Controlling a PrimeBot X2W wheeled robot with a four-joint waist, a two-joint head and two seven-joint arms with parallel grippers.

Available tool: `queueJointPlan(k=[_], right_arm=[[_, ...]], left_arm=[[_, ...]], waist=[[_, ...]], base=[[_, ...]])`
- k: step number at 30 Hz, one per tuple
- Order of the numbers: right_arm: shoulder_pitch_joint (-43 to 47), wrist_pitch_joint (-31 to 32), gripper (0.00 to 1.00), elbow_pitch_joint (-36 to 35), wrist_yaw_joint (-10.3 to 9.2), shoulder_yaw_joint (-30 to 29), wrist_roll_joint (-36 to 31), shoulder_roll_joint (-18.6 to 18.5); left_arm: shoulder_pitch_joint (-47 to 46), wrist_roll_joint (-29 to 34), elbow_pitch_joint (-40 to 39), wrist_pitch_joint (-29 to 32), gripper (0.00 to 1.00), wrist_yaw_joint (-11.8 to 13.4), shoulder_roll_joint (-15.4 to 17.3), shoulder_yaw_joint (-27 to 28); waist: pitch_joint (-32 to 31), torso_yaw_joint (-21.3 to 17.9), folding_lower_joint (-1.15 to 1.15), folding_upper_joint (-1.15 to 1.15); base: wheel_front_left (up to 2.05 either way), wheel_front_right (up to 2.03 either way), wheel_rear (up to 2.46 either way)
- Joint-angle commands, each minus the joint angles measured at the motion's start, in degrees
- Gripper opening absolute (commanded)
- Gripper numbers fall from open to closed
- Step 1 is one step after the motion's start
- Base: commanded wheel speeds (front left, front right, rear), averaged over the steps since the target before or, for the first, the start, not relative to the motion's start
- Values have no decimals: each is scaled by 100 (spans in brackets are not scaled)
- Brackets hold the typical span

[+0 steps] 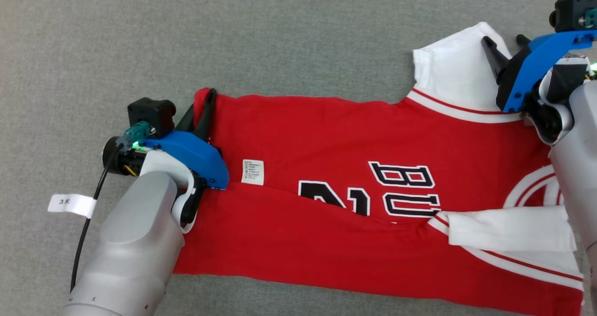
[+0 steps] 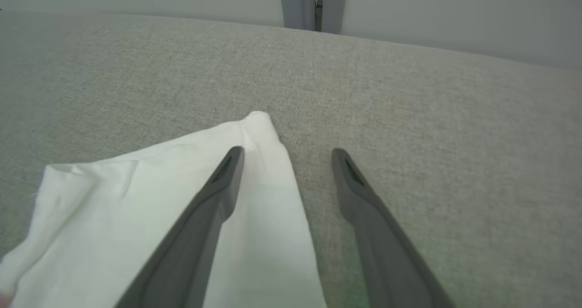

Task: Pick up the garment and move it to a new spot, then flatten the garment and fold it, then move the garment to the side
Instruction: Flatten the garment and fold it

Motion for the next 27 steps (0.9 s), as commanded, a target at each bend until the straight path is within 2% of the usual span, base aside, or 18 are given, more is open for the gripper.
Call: queueJointPlan(k=[1, 5, 6, 7, 8, 11, 18, 23, 27], right_arm=[[-166, 119, 100, 98, 0, 35, 76, -33], [-261, 507, 98, 319, 2, 277, 143, -12], [-279, 550, 49, 333, 2, 329, 167, -12], [-298, 551, 18, 336, 2, 378, 178, -31], [-327, 509, 0, 330, 2, 421, 175, -67], [-382, 351, 0, 311, 1, 462, 176, -131], [-523, -647, 0, 298, 0, 373, 230, -166], [-279, -1345, 0, 287, 0, 363, 522, -34], [6, -1665, 0, 40, 0, 539, 868, -7]], left_arm=[[-96, -63, -19, -29, 0, 8, -28, -101], [-132, -229, -9, -104, 0, 9, 7, -323], [-139, -273, -1, -121, 0, 9, 15, -366], [-144, -309, 10, -142, 0, 9, 29, -402], [-153, -349, 22, -152, 0, 9, 40, -424], [-157, -419, 44, -192, 0, 9, 63, -459], [-176, -508, 32, -268, 0, 9, 134, -359], [146, -240, -396, -270, 0, 31, 239, 107], [490, -21, -629, -271, 0, 37, 315, 430]], waist=[[147, 149, -1, 0], [197, 202, -1, 0], [200, 204, -1, 0], [199, 203, -1, 0], [197, 200, -1, 0], [180, 190, -1, 0], [48, 144, -1, 0], [-267, 2, -1, 0], [-556, -169, -1, 0]], base=[[0, 0, 0], [0, 0, 0], [0, 0, 0], [0, 0, 0], [0, 0, 0], [0, 0, 0], [0, 0, 0], [0, 0, 0], [0, 0, 0]])
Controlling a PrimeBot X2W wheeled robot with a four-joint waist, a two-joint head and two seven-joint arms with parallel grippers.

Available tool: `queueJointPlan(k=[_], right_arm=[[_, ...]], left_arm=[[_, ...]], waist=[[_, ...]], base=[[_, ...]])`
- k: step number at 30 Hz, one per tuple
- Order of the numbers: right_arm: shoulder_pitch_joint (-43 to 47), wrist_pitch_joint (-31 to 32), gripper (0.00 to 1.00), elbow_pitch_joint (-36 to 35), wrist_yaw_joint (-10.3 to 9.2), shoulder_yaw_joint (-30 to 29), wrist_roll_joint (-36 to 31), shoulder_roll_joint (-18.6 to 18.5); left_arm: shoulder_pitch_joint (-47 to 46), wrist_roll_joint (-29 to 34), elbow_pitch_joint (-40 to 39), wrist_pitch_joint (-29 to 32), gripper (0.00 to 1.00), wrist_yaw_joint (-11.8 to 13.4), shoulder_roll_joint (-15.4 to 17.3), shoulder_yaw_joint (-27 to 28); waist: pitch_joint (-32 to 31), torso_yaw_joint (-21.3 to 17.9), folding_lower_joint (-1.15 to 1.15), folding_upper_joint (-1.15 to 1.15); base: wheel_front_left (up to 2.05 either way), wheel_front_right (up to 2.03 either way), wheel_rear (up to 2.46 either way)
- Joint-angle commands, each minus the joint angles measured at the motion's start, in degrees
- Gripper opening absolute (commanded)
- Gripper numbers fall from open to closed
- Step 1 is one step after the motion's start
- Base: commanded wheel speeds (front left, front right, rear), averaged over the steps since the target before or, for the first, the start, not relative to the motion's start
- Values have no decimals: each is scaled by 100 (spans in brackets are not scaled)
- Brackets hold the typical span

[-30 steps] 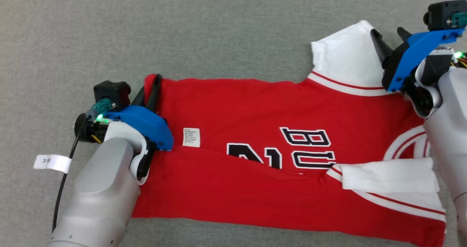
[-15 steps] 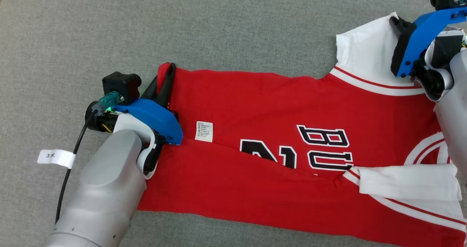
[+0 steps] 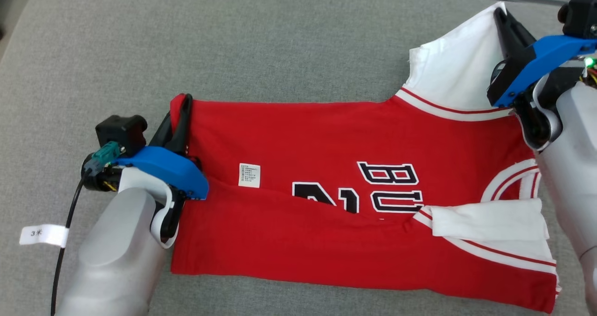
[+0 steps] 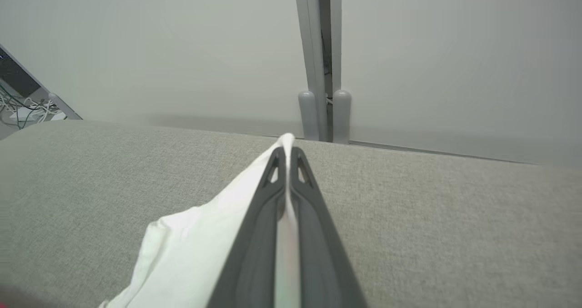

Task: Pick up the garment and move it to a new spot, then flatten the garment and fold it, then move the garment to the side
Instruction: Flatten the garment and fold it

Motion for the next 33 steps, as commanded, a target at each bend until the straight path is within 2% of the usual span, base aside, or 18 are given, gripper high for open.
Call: queueJointPlan(k=[1, 14, 25, 33], right_arm=[[117, -54, 0, -64, 0, 38, 49, -22], [2281, -541, 0, -1828, 0, 888, 1386, -348], [3915, -745, 0, -2298, 0, 742, 1932, -97], [4496, -721, 0, -2433, 0, 637, 1931, 35]], left_arm=[[70, 37, -13, -22, 0, 25, 61, 44], [1261, 574, -298, -24, 0, 5, 158, 840], [2336, 903, -509, -24, 0, -6, 113, 1295], [2738, 1036, -477, -24, 0, -9, 29, 1402]], waist=[[-168, -154, 0, 0], [-980, -713, 0, 0], [-1450, -938, 0, 0], [-1583, -963, 0, 0]], base=[[0, 0, 0], [0, 0, 0], [0, 0, 0], [0, 0, 0]])
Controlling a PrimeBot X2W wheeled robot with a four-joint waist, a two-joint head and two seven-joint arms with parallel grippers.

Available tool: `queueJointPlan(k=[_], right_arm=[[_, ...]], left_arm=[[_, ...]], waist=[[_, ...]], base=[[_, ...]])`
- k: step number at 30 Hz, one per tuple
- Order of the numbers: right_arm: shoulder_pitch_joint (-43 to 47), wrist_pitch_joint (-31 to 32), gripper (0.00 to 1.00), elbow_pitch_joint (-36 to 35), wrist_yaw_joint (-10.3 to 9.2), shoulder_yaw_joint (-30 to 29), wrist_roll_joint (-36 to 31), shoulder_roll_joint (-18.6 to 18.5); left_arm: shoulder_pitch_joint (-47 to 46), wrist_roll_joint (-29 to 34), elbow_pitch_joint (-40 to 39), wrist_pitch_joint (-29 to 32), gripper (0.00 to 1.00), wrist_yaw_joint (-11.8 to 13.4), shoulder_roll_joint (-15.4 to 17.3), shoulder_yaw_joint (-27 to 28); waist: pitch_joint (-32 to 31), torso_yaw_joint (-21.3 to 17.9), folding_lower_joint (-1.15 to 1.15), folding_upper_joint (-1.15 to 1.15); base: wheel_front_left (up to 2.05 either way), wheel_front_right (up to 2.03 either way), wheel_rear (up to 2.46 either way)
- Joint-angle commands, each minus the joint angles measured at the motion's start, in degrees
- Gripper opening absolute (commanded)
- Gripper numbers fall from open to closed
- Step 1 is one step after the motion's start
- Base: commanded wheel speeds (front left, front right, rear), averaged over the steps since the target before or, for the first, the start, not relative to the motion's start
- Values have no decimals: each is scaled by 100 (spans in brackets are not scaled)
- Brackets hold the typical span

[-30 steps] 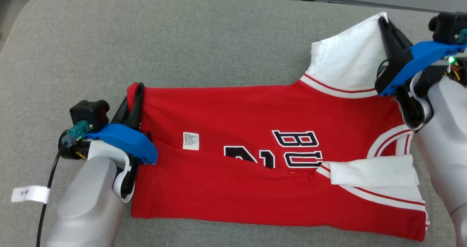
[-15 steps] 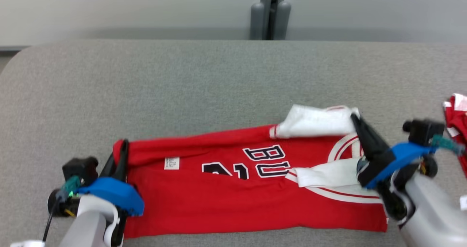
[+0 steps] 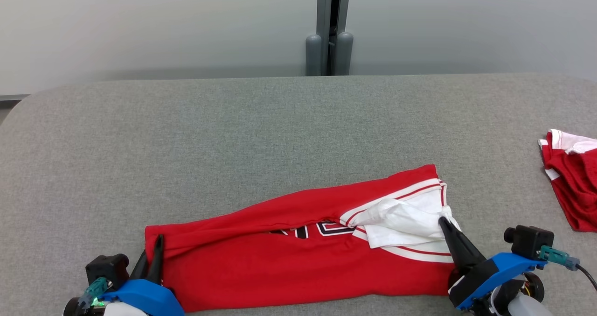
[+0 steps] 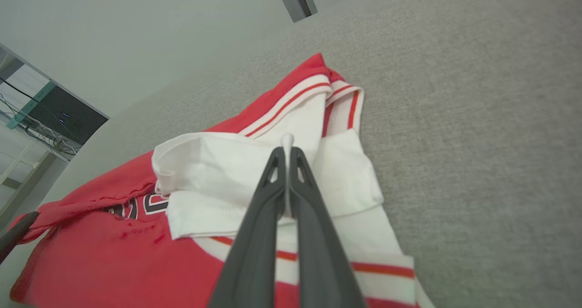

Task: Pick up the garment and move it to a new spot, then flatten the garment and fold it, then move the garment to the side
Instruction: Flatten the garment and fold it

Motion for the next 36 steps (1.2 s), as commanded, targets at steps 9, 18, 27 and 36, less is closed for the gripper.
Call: queueJointPlan(k=[9, 18, 27, 36], right_arm=[[42, -213, 100, 223, 0, -304, -848, 75], [140, -350, 100, 29, 0, -1262, -2615, 492], [585, -353, 100, -76, 0, -1895, -3557, 1010], [589, -354, 100, 107, 0, -2085, -3775, 1156]], left_arm=[[399, 548, -365, -24, 100, 313, -146, 538], [1005, 1392, -1623, -23, 100, 541, -435, 980], [1390, 1622, -1776, -24, 100, 396, -740, 1072], [1484, 1666, -1820, -24, 100, 296, -829, 1051]], waist=[[-163, -4, 1, 0], [-402, 61, 1, 0], [-570, 73, 1, 0], [-479, 94, 1, 0]], base=[[0, 0, 0], [0, 0, 0], [0, 0, 0], [0, 0, 0]])
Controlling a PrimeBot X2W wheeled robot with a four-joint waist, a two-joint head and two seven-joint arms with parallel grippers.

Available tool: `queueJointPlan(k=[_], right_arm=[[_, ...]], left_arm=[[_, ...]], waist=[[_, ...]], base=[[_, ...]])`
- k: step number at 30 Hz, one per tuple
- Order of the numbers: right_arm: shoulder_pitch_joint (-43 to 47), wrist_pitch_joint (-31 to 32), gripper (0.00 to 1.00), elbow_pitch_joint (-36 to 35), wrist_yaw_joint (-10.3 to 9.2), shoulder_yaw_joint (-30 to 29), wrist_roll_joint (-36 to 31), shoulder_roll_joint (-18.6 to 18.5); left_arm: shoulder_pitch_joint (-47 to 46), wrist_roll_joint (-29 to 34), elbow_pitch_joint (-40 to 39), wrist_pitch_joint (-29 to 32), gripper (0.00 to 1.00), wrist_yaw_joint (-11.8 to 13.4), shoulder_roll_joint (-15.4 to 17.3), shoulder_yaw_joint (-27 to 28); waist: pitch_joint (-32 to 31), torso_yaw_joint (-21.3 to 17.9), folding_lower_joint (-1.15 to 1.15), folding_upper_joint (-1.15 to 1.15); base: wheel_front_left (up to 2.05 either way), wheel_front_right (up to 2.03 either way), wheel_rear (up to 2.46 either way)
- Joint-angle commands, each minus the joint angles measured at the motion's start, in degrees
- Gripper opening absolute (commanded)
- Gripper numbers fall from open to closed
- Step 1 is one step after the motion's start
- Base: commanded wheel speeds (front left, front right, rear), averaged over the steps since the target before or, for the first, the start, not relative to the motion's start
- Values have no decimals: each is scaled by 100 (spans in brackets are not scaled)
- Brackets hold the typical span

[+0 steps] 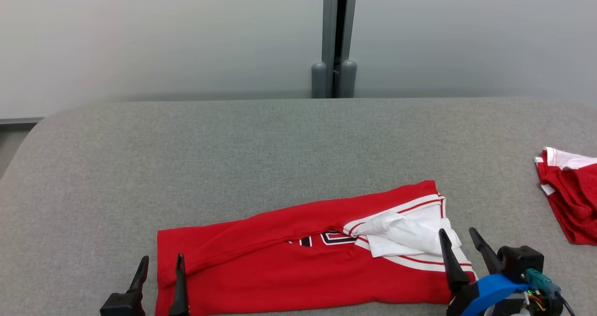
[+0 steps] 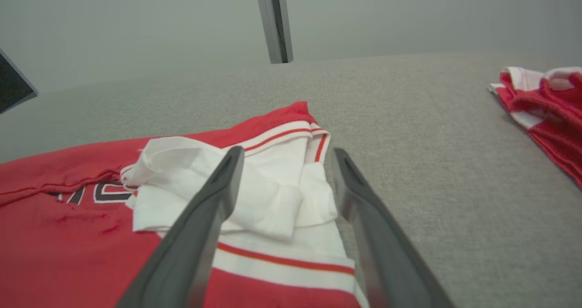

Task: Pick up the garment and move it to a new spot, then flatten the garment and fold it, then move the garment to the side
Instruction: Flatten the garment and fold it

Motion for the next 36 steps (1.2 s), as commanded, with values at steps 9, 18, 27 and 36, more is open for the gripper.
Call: queueJointPlan(k=[9, 18, 27, 36], right_arm=[[-750, -4, 100, 1148, 0, -214, -103, 62], [-1106, 142, 100, 2595, 0, -358, 78, 205], [-1057, 262, 0, 2851, 6, 401, 1094, 319], [-1276, 4, 0, 2520, -8, 168, 1270, -197]], left_arm=[[-238, 124, 111, -23, 100, -127, -22, -74], [-320, 137, 213, -23, 100, -192, -28, -31], [-321, 116, 178, -23, 100, -229, -31, 31], [-314, 50, 106, -23, 100, -241, -34, -10]], waist=[[328, 165, 0, 0], [416, 364, 0, 0], [465, 318, 0, 0], [407, 164, 0, 0]], base=[[0, 0, 0], [0, 0, 0], [0, 0, 0], [0, 0, 0]])
